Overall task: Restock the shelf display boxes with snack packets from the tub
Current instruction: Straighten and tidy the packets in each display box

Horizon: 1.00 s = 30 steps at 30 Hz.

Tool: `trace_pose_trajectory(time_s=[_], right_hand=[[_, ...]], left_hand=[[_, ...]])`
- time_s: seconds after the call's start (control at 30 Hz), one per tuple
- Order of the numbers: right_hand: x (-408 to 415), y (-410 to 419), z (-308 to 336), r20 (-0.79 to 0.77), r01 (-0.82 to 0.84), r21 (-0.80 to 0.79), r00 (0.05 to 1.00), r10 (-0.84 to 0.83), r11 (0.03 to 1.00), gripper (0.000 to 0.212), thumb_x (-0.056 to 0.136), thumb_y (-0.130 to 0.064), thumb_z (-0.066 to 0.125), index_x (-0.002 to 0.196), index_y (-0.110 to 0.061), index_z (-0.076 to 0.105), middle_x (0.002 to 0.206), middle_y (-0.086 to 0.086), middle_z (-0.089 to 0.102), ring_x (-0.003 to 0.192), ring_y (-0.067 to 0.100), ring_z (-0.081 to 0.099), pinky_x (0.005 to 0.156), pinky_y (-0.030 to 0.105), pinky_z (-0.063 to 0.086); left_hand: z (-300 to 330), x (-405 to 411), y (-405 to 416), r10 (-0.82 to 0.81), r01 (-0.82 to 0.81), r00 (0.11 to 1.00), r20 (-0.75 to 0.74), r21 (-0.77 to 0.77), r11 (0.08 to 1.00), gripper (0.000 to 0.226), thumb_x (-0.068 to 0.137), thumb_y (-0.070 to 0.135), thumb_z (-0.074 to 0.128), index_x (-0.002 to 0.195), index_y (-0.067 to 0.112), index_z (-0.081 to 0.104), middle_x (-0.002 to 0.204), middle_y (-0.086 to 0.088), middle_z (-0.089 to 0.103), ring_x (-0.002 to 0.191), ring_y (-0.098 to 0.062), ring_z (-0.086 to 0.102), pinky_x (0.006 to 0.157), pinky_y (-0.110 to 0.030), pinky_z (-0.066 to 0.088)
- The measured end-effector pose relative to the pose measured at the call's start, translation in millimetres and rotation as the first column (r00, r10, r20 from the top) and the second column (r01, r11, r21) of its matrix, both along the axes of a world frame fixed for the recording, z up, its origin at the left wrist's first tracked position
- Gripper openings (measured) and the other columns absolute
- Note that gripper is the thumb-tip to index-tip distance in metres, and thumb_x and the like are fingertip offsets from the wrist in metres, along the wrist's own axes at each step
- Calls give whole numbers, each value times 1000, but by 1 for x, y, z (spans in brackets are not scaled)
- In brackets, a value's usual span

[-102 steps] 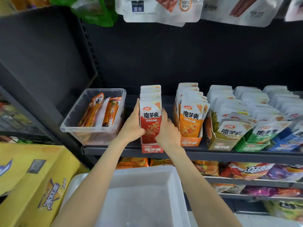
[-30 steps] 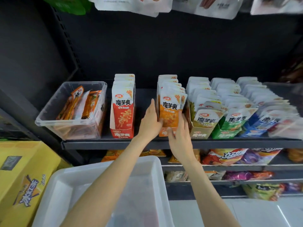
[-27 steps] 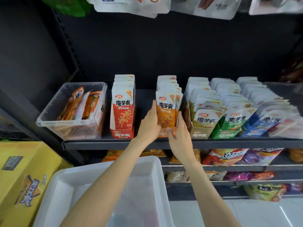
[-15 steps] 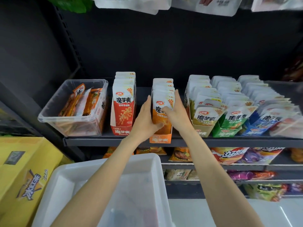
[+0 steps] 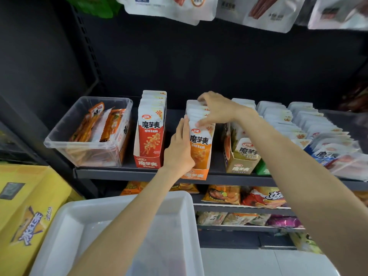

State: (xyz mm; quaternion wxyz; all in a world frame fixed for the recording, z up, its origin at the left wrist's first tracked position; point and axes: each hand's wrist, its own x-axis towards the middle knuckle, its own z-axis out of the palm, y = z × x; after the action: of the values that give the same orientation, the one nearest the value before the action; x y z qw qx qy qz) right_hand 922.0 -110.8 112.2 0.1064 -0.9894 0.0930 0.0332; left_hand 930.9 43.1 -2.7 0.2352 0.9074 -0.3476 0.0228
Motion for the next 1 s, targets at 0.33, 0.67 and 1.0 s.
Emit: trace_pose_trajectory(time_s=[0.33,0.67,1.0], right_hand=[[-2,0,-25,436,124,-271,900,7,955,33,96,-25,45,120,-5,56,122,11,52,109,24,50,85,33,45],[-2,2,-18,217,18,-146,976,14,989,72,83,-63,56,130,-10,44,124,8,55,113,25,49,89,34,38],[-3,6,-17,70,-62,-170,995,75,983,85,66,-44,82,129,-13,34,118,5,57,96,19,55,71,30,38]], left_hand=[[6,1,3,46,-51,998,-36,-159,986,117,75,27,78,150,20,-11,156,-5,11,130,-21,41,85,-31,50],[3,8,3,33,-40,998,-54,-139,989,115,74,31,79,150,27,-7,155,-2,16,126,-20,46,80,-30,52],[1,6,1,73,-78,994,-86,-52,996,109,79,36,74,151,20,-6,148,-4,33,113,-20,58,82,-30,51]])
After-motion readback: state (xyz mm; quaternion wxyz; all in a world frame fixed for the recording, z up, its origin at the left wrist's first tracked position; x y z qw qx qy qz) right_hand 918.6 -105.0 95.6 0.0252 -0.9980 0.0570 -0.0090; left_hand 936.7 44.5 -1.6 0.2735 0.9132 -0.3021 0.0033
